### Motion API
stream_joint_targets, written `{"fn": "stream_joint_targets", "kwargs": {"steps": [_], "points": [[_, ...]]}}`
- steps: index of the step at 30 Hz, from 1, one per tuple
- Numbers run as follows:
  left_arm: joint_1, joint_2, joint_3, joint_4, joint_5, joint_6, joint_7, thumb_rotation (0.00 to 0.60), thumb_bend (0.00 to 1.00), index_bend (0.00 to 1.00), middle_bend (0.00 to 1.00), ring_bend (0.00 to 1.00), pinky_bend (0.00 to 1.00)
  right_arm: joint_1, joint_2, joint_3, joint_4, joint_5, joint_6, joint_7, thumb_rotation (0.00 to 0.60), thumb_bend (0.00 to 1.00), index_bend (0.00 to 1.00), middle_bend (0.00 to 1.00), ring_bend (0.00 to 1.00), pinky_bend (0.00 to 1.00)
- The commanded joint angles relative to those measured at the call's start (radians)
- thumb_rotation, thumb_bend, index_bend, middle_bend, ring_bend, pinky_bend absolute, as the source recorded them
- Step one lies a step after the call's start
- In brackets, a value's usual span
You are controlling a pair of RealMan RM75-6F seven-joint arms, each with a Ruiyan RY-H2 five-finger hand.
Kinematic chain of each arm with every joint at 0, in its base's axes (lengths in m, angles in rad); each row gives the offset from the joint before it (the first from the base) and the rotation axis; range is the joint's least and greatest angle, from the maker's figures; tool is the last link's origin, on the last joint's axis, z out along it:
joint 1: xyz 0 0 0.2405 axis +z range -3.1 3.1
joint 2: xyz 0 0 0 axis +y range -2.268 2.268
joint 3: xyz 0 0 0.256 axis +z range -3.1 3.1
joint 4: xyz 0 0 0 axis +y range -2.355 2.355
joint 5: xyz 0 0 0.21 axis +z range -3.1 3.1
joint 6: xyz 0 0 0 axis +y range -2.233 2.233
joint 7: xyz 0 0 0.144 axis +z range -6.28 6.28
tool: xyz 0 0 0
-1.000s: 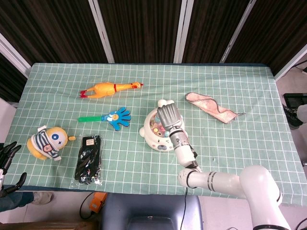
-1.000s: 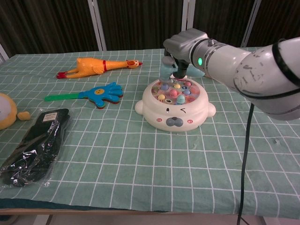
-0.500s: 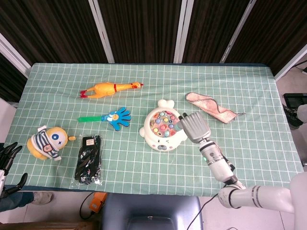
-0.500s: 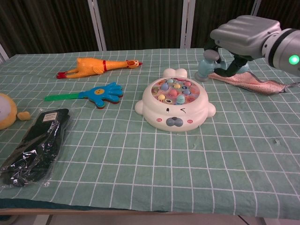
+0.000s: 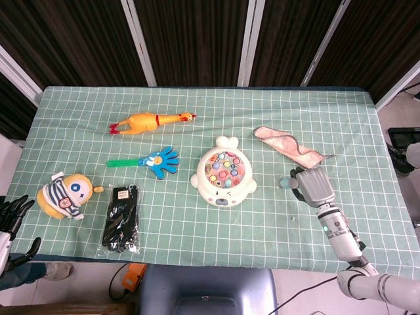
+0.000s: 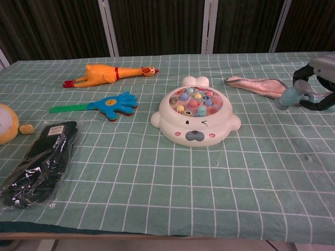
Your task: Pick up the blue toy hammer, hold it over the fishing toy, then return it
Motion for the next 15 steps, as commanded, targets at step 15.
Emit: {"fn": "stream_joint_targets", "kwargs": {"steps": [15], "points": [[-0.002, -0.004, 0.006, -0.004, 0.005, -0.006, 0.017, 0.6, 0.41, 0.0, 0.0, 0.0, 0.0, -0.07, -0.109, 0.046, 0.192, -0.081, -0.086, 0.183, 0.6, 0.5, 1.0, 0.73, 0.86, 1.0]]}}
